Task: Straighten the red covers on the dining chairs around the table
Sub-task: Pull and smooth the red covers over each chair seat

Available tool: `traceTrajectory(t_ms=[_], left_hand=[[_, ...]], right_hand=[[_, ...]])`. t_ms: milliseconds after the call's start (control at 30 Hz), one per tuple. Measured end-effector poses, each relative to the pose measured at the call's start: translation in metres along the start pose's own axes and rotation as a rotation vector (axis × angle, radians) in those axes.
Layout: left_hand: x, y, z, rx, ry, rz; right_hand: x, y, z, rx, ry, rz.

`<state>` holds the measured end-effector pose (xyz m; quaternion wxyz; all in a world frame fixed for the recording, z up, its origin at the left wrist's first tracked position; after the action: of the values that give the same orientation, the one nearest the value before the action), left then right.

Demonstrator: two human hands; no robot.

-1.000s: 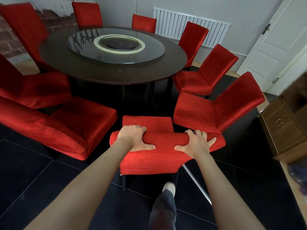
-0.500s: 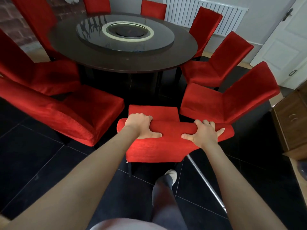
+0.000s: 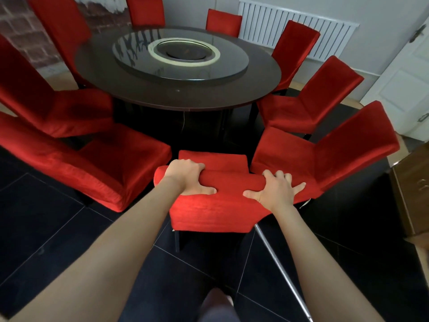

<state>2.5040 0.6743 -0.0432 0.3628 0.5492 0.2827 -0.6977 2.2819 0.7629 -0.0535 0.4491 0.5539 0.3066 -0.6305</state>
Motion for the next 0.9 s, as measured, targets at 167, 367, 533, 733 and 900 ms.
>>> traceTrajectory(t_ms=[167, 367, 533, 733, 900], left_hand=[[0.0, -0.001, -0.002, -0.011, 0.028, 0.018], [-0.002, -0.001, -0.008, -0.015, 0.016, 0.019], [-0.004, -0.002, -0.012, 0.006, 0.019, 0.011], [-0.004, -0.002, -0.012, 0.019, 0.007, 0.02], [-0.004, 0.012, -0.007, 0.013, 0.01, 0.043]], right_hand=[[-0.003, 0.001, -0.001, -0.005, 0.029, 0.001], [-0.006, 0.001, -0.009, -0.003, 0.026, -0.019], [-0.007, 0.0, -0.019, 0.01, 0.031, -0.02], [-0.006, 0.0, -0.019, 0.017, 0.023, 0.006], [-0.007, 0.012, -0.011, 0.009, 0.011, 0.028]])
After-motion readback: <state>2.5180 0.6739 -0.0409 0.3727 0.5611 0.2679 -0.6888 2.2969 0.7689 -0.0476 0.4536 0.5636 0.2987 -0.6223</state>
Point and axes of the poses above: each hand's wrist, its own z-axis towards the middle knuckle, its own x-axis out of the palm, y = z × x, the point moved 10 cm from there along z, towards the middle knuckle, and after that the axes turned 14 degrees about -y, right-handed, at the moved point
